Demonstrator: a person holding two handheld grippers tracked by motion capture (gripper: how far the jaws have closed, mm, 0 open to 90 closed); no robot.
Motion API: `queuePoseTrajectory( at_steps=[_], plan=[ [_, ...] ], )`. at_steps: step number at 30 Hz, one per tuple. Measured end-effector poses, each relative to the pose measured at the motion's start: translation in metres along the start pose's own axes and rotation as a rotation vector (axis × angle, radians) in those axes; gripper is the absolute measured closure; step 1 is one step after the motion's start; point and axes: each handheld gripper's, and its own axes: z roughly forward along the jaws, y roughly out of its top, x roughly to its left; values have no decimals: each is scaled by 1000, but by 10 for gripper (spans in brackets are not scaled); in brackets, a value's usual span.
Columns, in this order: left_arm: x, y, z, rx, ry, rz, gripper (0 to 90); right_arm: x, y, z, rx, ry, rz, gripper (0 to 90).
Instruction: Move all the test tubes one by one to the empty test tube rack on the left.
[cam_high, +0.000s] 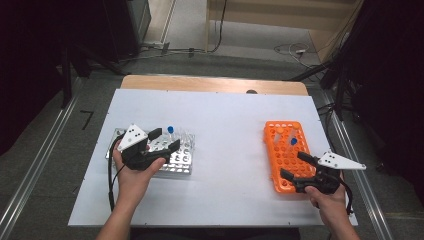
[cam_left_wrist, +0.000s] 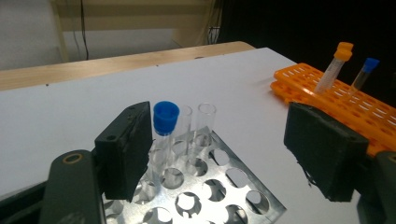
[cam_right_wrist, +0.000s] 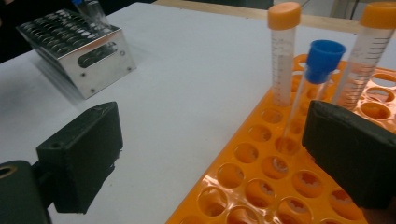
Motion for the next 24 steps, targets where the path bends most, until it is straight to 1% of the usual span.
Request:
queuePoseTrajectory(
  at_steps=[4, 7, 10, 13, 16, 19, 24],
  plan=[
    [-7, -4, -4, -6, -21, -6, 156, -6, 2, 3, 4, -39, 25, 79],
    [-15, -8, -5, 4, -36, 11, 104, -10, 3, 8, 16, -77, 33, 119],
    [-21, -10, -7, 8, -62, 20, 44, -15, 3, 12, 32, -108, 44, 165],
    [-25, -13, -9, 7, -97, 23, 6, -20, 3, 16, 40, -120, 57, 221],
    [-27, -16, -9, 12, -117, 29, 0, -23, 2, 21, 53, -136, 64, 285],
    [-28, -17, -8, 9, -117, 20, 0, -25, 2, 26, 74, -157, 63, 349],
    [-28, -17, -6, 15, -113, 17, 0, -28, 4, 32, 90, -169, 89, 479]
  ],
)
